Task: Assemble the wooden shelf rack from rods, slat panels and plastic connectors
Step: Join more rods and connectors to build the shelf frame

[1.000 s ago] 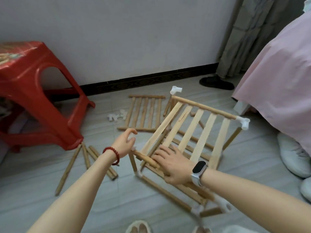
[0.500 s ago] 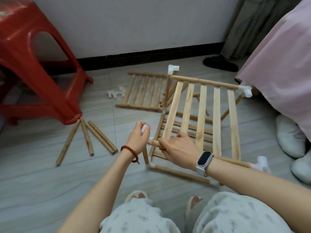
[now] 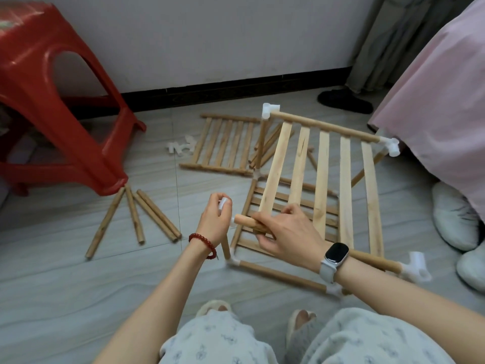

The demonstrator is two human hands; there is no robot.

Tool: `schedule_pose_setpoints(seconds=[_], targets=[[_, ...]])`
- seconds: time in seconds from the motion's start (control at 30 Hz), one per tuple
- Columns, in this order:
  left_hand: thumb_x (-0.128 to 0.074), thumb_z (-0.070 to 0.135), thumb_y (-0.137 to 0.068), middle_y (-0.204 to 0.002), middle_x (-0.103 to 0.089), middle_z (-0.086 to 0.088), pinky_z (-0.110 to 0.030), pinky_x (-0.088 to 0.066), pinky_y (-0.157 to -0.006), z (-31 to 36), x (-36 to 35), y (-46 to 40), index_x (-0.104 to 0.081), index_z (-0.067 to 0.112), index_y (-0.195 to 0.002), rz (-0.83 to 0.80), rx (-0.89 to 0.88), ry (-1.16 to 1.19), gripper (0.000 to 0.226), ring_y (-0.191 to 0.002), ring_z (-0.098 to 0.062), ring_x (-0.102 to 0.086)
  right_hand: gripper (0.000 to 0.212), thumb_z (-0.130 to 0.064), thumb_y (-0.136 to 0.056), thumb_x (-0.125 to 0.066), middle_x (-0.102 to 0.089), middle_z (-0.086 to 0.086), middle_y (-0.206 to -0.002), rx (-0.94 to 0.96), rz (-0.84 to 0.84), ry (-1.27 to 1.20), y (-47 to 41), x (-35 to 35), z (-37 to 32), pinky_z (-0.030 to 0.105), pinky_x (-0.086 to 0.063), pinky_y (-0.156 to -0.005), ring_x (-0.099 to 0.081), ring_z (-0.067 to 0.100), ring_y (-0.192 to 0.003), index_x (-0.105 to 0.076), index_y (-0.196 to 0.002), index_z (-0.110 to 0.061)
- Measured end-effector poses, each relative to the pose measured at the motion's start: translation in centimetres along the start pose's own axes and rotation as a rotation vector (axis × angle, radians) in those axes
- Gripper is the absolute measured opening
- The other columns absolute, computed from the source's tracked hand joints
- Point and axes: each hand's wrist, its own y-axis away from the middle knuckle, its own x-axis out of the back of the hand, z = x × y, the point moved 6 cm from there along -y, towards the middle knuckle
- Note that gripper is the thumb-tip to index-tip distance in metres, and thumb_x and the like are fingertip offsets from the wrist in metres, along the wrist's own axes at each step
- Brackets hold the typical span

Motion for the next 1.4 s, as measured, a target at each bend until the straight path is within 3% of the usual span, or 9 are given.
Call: schedule_pose_setpoints(seconds=[0.1,0.27,0.53,0.7,0.8,1.03,1.1,1.27,1.4], targets=[[-0.036,0.023,-0.099,-0.082,-0.045,0.009,-0.023,-0.035,-0.061,0.4,-0.5,0.0,-0.046,0.017,-0.102,0.014,0.007,0.008,0.012,-0.069,-0.006,-0.042,0.020,-0.034,-0.087,-0.047,-0.061,-0.007,-0.061,-0.014,0.000,0.007,-0.4,-0.1,0.1,0.031,-0.036,-0.078,-0.047,0.015,-0.051,-0.056,-0.103,-0.025],[-0.038,0.024,-0.098,-0.094,-0.049,0.003,-0.025,-0.037,-0.072,0.0,-0.3,0.0,-0.047,0.017,-0.105,0.036,0.055,0.074,0.013,-0.086,-0.012,-0.047,0.025,-0.036,-0.088,-0.041,-0.061,-0.006,-0.062,-0.024,-0.011,-0.011,-0.1,0.0,0.1,0.029,-0.033,-0.079,-0.050,0.018,-0.054,-0.055,-0.106,-0.025],[-0.039,0.024,-0.098,-0.089,-0.049,0.003,-0.021,-0.039,-0.068,-0.2,0.2,0.1,-0.048,0.016,-0.104,0.060,0.074,0.121,0.014,-0.085,-0.013,-0.047,0.024,-0.036,-0.093,-0.041,-0.063,-0.005,-0.071,-0.050,-0.112,-0.050,0.1,-0.8,0.2,0.033,-0.031,-0.090,-0.054,0.019,-0.065,-0.050,-0.114,-0.028],[-0.037,0.025,-0.098,-0.091,-0.047,0.003,-0.018,-0.035,-0.059,0.3,-0.1,0.3,-0.046,0.016,-0.105,0.044,0.056,0.077,0.014,-0.078,-0.008,-0.045,0.028,-0.038,-0.095,-0.042,-0.067,-0.004,-0.082,-0.071,-0.120,-0.070,-0.3,-1.0,0.2,0.030,-0.028,-0.092,-0.057,0.019,-0.075,-0.046,-0.120,-0.026],[-0.037,0.024,-0.098,-0.090,-0.046,0.004,-0.018,-0.036,-0.062,0.3,-0.2,0.3,-0.046,0.015,-0.106,0.049,0.073,0.110,0.015,-0.081,-0.010,-0.045,0.027,-0.041,-0.096,-0.042,-0.068,-0.001,-0.084,-0.100,-0.146,-0.081,-0.2,-1.2,0.6,0.030,-0.029,-0.092,-0.054,0.020,-0.078,-0.040,-0.114,-0.022],[-0.029,0.023,-0.101,-0.085,-0.041,0.006,-0.021,-0.036,-0.069,0.5,-0.9,0.7,-0.041,0.016,-0.102,-0.014,0.061,0.114,0.014,-0.081,-0.010,-0.042,0.026,-0.042,-0.096,-0.044,-0.065,-0.001,-0.087,-0.177,-0.211,-0.124,0.2,-1.4,1.0,0.027,-0.026,-0.073,-0.036,0.021,-0.095,-0.037,-0.108,-0.020],[-0.027,0.022,-0.101,-0.085,-0.039,0.007,-0.019,-0.036,-0.068,0.8,-1.2,1.0,-0.038,0.015,-0.104,-0.037,0.043,0.083,0.014,-0.079,-0.009,-0.041,0.025,-0.042,-0.096,-0.043,-0.065,0.000,-0.086,-0.168,-0.217,-0.108,0.1,-1.5,1.0,0.029,-0.030,-0.075,-0.037,0.022,-0.093,-0.036,-0.108,-0.020],[-0.026,0.023,-0.101,-0.084,-0.037,0.010,-0.027,-0.034,-0.068,1.1,-1.5,1.0,-0.035,0.014,-0.107,-0.079,0.019,-0.020,0.014,-0.075,-0.006,-0.039,0.023,-0.036,-0.097,-0.042,-0.066,0.004,-0.087,-0.114,-0.209,-0.071,-0.3,-1.2,0.6,0.026,-0.015,-0.070,-0.045,0.026,-0.089,-0.036,-0.106,-0.016],[-0.027,0.023,-0.101,-0.087,-0.039,0.007,-0.025,-0.037,-0.068,0.7,-1.7,0.8,-0.035,0.014,-0.108,-0.140,0.031,-0.011,0.014,-0.078,-0.007,-0.041,0.023,-0.038,-0.095,-0.046,-0.067,0.002,-0.087,-0.127,-0.232,-0.069,-0.3,-1.7,0.8,0.029,-0.029,-0.082,-0.045,0.024,-0.086,-0.037,-0.104,-0.018]])
